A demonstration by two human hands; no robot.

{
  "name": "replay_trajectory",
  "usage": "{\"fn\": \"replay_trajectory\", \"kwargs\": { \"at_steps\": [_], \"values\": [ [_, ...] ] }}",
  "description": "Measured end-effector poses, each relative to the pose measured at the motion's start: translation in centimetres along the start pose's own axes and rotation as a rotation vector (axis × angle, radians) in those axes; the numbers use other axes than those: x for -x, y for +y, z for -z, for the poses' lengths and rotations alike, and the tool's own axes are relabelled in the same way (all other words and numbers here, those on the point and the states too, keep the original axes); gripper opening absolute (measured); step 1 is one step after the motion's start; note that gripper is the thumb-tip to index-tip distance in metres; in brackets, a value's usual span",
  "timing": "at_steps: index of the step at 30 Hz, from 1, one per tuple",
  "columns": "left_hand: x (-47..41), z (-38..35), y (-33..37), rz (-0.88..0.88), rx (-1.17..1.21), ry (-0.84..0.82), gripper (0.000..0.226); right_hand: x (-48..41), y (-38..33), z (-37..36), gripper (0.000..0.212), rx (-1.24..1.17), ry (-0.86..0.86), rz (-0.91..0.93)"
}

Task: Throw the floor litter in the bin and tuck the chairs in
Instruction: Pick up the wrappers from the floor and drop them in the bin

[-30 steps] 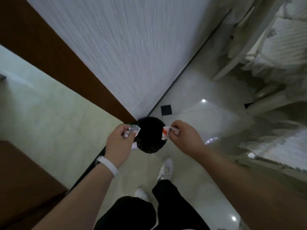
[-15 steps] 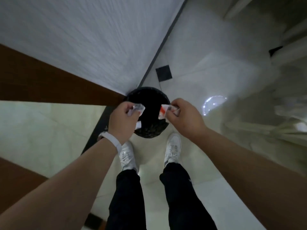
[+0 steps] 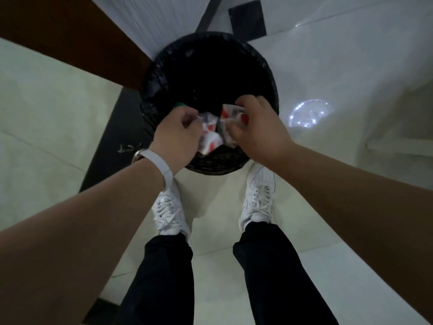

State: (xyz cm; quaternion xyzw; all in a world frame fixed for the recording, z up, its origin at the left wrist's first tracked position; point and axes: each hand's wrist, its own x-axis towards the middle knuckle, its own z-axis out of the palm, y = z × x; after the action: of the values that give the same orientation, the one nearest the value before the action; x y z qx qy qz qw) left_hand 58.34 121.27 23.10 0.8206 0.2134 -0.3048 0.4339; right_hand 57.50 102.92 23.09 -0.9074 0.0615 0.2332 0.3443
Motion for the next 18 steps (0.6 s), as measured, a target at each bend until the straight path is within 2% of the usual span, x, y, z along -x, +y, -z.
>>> {"fn": "replay_trajectory", "kwargs": {
  "at_steps": [4,11,18],
  "values": [
    [2.2,1.1,0.9,-0.074,-0.117,-0.035,0.039,1.2,-0.7,1.1,0.045,0.075,0.021,0.037],
    [6.8,6.5,7.9,-0.357,-0.352,-0.076,0.038,5.3,-5.1,8.2,0.042,0.239,-0.022,0.085],
    [11.7,12.5,17.3,-0.663,-0.534,-0.107,0.044,11.3,-12.0,16.5,0.046,0.357,0.063,0.067]
  ]
}}
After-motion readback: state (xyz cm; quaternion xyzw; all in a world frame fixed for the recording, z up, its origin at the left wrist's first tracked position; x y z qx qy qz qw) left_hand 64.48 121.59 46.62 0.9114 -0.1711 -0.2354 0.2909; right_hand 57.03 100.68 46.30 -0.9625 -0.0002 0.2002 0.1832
